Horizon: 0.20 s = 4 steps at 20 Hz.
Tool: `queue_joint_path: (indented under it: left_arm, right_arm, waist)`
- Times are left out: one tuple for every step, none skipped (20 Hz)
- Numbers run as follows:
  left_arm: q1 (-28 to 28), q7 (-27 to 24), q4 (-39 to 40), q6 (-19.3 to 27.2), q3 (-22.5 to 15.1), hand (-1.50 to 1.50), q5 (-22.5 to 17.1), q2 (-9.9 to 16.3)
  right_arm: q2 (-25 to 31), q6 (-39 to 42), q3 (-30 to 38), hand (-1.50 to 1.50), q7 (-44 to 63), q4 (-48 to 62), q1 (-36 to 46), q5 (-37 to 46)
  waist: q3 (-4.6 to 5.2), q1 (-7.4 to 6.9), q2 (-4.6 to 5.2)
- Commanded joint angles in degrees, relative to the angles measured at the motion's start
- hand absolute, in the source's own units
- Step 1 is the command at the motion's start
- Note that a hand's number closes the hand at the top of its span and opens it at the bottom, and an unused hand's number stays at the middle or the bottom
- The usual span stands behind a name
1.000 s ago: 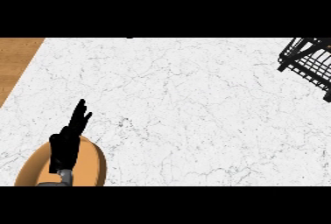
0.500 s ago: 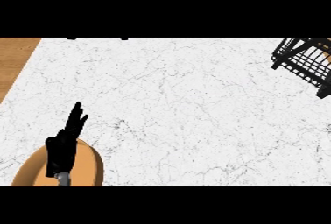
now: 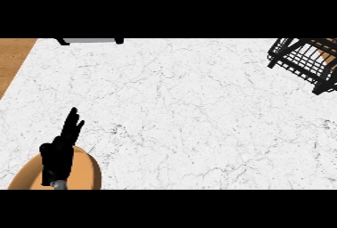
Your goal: Pick the squash from the tray and place it in the tiered basket
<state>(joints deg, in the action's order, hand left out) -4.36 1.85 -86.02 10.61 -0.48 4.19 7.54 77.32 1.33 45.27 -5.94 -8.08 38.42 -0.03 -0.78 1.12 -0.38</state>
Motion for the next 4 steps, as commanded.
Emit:
queue_joint_path:
  left_arm:
    - [-2.6,2.3,1.2,0.8,-2.2,0.0,0.8,-2.5]
    - [-2.8,0.4,3.2,0.7,-2.7,0.0,0.4,-3.8]
    - [-3.0,1.4,1.9,-0.2,-1.2,0.0,-0.5,-2.2]
    - [-3.6,1.6,1.0,1.2,-2.4,0.0,0.9,-3.2]
  right_arm:
    - [3.9,8.7,3.4,-1.5,-4.4,3.4,-9.6,-3.0]
    - [5.0,11.1,4.0,-1.5,-3.4,3.5,-9.3,-3.7]
    - [4.8,13.6,5.1,-1.5,-5.8,4.2,-11.7,-4.8]
    - [4.3,13.1,5.9,-1.5,-6.8,4.8,-13.5,-5.5]
  waist:
    - [0.4,1.16,0.3]
    - [0.38,1.33,0.42]
    - [0.35,1.47,0.28]
    - [0.35,0.92,0.34]
